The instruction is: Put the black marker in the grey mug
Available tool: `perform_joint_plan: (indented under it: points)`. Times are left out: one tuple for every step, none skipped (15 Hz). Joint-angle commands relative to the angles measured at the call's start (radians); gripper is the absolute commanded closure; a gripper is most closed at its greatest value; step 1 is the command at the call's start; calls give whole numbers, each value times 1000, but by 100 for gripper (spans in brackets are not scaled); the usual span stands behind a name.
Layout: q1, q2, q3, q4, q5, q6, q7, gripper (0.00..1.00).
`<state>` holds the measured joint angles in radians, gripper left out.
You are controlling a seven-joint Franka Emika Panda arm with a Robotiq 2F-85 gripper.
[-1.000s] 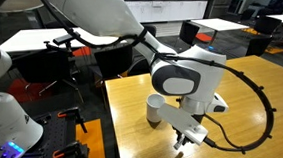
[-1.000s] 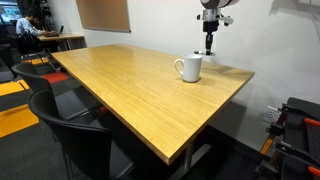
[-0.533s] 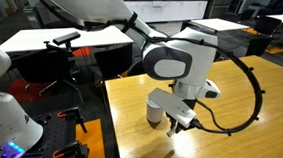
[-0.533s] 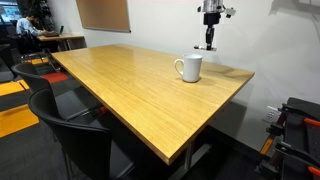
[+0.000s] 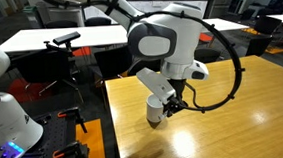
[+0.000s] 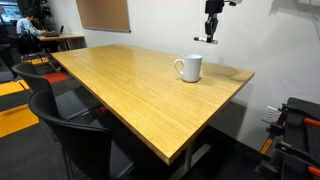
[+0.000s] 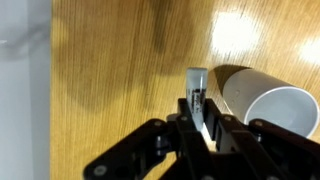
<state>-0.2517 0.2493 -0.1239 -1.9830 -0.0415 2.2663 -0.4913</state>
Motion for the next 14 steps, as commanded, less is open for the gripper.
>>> perform_joint_plan:
  points:
    - [27,-106,4,-76,24,-10,98,95]
    - [37,-120,5,-82,26,-12,123,95]
    - [47,-129,6,-86,25,-9,143,95]
    - [59,-140,9,-90,23,-13,165,95]
    - [67,-146,12,-92,24,-7,182,95]
    - [80,-151,16,-92,20,-12,208,95]
    - [89,-152,18,-90,18,-11,222,95]
    - [101,-154,22,-89,16,-14,237,95]
    - [109,-158,28,-91,25,-18,220,95]
    - [100,-123,16,-66,12,-2,203,80]
    - [107,-124,21,-68,12,-2,203,80]
    - [111,-126,24,-69,12,-2,204,80]
    - [112,-126,26,-70,12,-2,204,80]
    - [112,-126,25,-70,12,-2,204,80]
